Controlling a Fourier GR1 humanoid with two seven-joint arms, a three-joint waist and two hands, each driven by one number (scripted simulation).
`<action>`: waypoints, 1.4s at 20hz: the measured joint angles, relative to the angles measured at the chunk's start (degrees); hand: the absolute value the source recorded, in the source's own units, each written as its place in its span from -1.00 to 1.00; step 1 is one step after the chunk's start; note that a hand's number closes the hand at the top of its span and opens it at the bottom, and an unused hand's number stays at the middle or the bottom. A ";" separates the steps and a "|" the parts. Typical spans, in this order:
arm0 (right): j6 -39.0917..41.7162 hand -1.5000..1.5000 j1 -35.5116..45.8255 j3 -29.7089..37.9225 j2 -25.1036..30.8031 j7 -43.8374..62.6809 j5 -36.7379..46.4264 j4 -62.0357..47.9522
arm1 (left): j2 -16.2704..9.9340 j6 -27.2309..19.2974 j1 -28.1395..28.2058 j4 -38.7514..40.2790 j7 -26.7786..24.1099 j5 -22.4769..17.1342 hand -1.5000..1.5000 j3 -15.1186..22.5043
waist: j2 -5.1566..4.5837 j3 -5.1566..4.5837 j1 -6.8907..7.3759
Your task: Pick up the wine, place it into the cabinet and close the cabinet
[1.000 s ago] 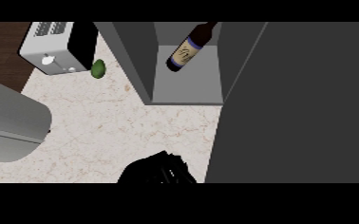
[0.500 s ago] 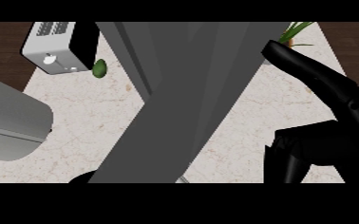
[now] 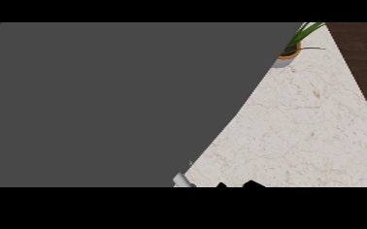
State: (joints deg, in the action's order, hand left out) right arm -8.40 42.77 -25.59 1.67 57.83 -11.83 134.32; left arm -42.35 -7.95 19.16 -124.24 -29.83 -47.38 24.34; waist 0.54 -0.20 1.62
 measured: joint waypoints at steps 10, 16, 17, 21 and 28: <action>-11.67 1.00 16.46 -8.96 -1.46 -8.28 5.84 -21.74 | -8.02 16.35 7.33 3.24 -1.02 -10.76 1.00 -15.77 | -0.25 0.03 1.08; -16.49 1.00 25.59 -7.03 -1.59 -15.50 4.87 -38.52 | -9.60 23.35 9.50 5.35 -0.78 -13.78 1.00 -20.71 | -0.55 0.05 1.58; -16.81 1.00 26.58 -6.33 -1.63 -17.20 3.95 -41.29 | -9.73 24.41 9.45 6.07 -0.69 -14.33 1.00 -21.43 | -0.64 0.05 1.60; -16.38 1.00 30.40 -3.77 -1.65 -23.36 0.27 -53.26 | -10.44 25.76 8.89 6.83 0.53 -16.51 1.00 -24.10 | -0.98 0.07 1.83; -13.87 1.00 33.06 -0.05 -1.71 -35.10 -1.47 -69.59 | -10.80 28.12 9.50 8.10 2.12 -18.25 1.00 -27.71 | -0.34 0.02 1.82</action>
State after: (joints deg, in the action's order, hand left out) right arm -22.27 75.83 -25.64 -0.04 22.73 -13.30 64.73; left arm -53.15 20.18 28.66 -116.14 -27.71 -65.64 -3.38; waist 0.20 -0.18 3.44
